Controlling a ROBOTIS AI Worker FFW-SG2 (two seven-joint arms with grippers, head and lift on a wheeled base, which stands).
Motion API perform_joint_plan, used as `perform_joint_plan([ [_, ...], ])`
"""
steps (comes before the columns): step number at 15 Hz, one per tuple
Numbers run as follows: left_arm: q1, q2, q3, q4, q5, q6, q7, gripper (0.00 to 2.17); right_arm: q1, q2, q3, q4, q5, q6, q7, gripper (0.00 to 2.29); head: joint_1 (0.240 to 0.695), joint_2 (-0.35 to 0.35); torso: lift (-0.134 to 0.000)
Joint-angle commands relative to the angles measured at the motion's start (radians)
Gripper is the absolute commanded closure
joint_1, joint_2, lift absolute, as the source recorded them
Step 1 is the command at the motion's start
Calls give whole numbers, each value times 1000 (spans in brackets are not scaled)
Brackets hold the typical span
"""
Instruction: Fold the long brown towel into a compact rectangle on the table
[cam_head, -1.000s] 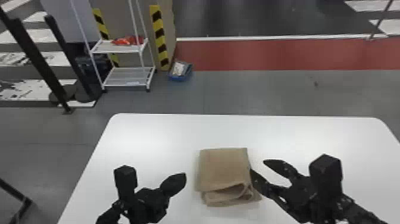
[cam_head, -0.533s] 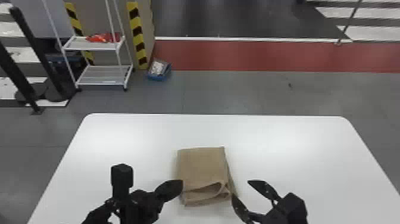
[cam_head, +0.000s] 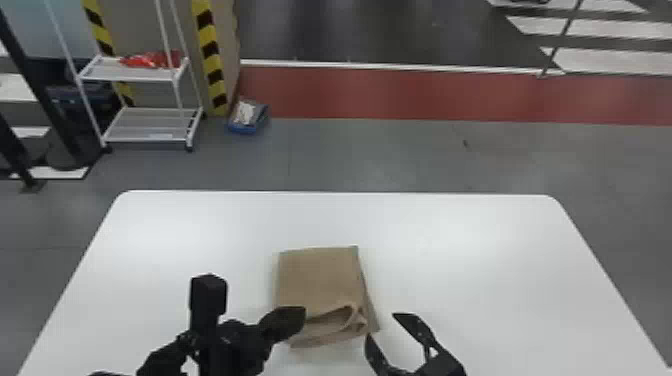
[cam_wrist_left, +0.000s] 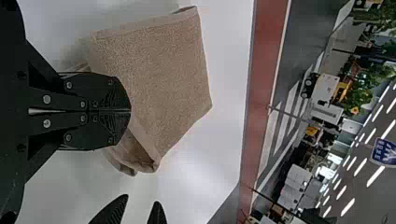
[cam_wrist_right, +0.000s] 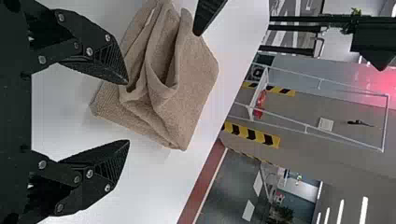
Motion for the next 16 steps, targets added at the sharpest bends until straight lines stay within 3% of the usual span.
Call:
perform_joint_plan([
  [1, 2, -3, -8, 2, 0, -55, 6, 1986, -31, 0, 0, 90, 0, -83, -29, 522, 695, -69, 0],
  [7, -2, -18, -36, 38, -9, -190, 23, 1986, -88, 8, 17, 234, -21, -249, -91, 522, 695, -84, 0],
  [9, 0, -18, -50, 52, -28, -236, 37, 1986, -104, 8, 18, 308, -46, -390, -92, 522, 695, -80, 0],
  [12, 2, -15, -54, 54, -26, -236, 33, 1986, -140, 12, 26, 378, -67, -390, -94, 518, 695, -69, 0],
  [16, 14, -11, -54, 48, -26, -236, 30, 1986, -149, 20, 32, 385, -58, -326, -94, 518, 695, -69, 0],
])
